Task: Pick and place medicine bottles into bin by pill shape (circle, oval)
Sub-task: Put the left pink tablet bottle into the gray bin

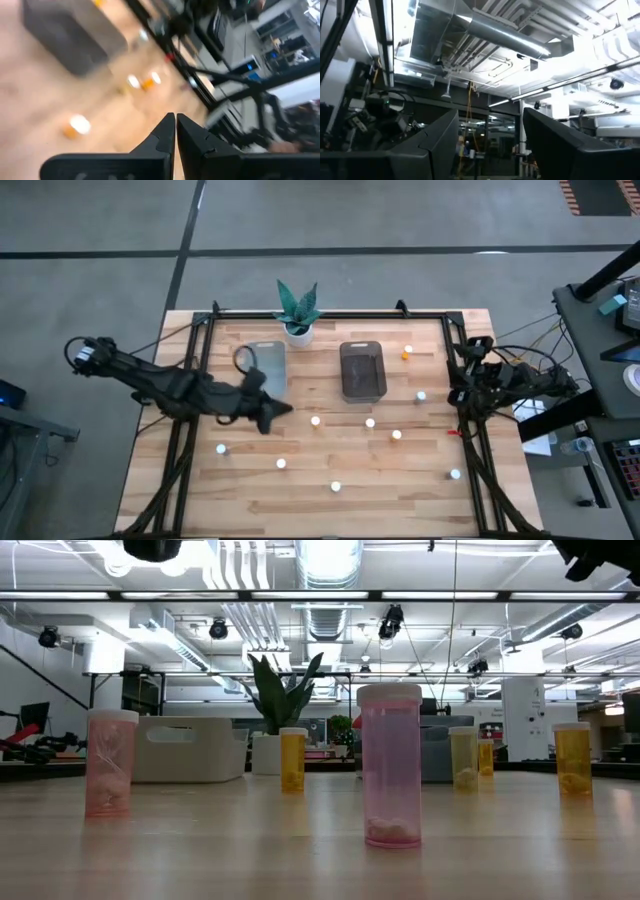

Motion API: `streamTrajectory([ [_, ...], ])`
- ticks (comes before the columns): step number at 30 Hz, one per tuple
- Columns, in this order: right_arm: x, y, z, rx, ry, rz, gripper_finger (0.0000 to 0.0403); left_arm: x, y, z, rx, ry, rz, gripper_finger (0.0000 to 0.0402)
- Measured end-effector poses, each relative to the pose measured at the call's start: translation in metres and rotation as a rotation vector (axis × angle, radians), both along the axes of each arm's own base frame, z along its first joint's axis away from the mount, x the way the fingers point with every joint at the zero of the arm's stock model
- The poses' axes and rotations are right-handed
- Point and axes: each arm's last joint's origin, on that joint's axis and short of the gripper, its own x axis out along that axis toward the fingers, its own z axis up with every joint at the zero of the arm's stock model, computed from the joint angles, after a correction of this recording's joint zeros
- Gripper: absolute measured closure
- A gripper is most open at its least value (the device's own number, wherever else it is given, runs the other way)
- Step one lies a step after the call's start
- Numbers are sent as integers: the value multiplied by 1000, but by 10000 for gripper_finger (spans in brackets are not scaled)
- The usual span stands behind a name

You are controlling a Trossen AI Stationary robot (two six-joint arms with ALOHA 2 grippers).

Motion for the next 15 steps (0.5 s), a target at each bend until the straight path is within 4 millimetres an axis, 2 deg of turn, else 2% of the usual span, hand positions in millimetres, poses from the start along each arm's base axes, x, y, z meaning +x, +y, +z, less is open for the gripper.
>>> streamTrajectory([
  [3,2,0,-2,34,12,31,188,19,-16,3,-104,85,-61,402],
  [6,3,1,-3,36,30,36,188,39,-36,-4,-204,236,-181,402],
  [10,3,1,-3,33,30,33,188,57,-73,-21,-232,408,-357,402],
  [12,2,0,-2,28,27,29,188,62,-89,-34,-190,496,-425,402],
  [15,1,0,1,25,21,25,188,64,-104,-54,-37,624,-503,402],
])
